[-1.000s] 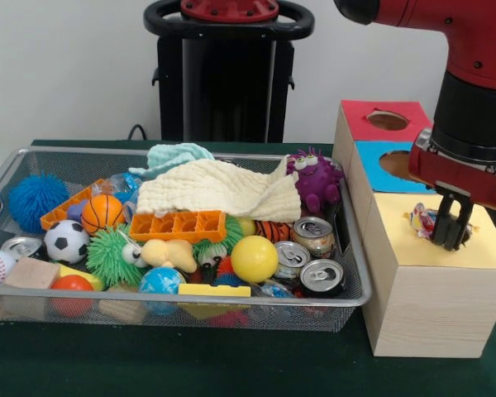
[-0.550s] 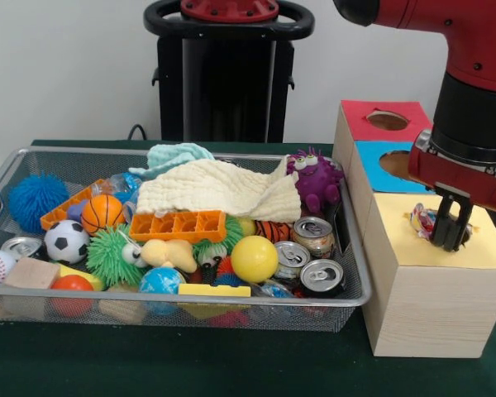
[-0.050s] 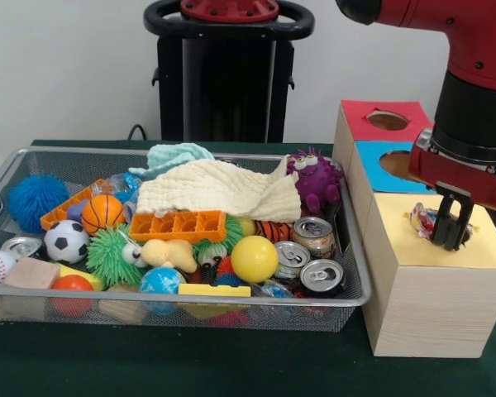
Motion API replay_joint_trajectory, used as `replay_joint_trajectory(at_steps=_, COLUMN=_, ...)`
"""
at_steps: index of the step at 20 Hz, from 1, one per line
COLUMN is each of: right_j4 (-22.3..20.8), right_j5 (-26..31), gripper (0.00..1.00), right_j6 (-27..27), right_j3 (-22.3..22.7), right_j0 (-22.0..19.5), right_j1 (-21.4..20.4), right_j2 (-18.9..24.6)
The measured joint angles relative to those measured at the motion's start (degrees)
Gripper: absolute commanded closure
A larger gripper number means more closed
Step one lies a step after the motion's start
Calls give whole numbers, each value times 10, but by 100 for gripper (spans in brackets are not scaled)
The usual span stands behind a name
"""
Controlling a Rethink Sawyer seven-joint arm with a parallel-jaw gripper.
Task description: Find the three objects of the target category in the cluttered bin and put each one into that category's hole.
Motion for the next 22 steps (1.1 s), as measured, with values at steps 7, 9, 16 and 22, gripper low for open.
replay_joint_trajectory(at_steps=7, right_j4=0, right_j5=13, gripper=100, right_j6=0, right_j3=24, right_j0=8, right_j1=-19, right_j2=-9)
replay_joint_trajectory(at_steps=9, right_j4=0, right_j5=19, gripper=100, right_j6=0, right_j3=33, right_j0=11, right_j1=-26, right_j2=-14)
replay_joint_trajectory(at_steps=16, right_j4=0, right_j5=35, gripper=100, right_j6=0, right_j3=40, right_j0=16, right_j1=-39, right_j2=-28)
replay_joint_trajectory(at_steps=22, right_j4=0, right_j5=37, gripper=100, right_j6=0, right_j3=40, right_j0=16, right_j1=-40, right_j2=-34)
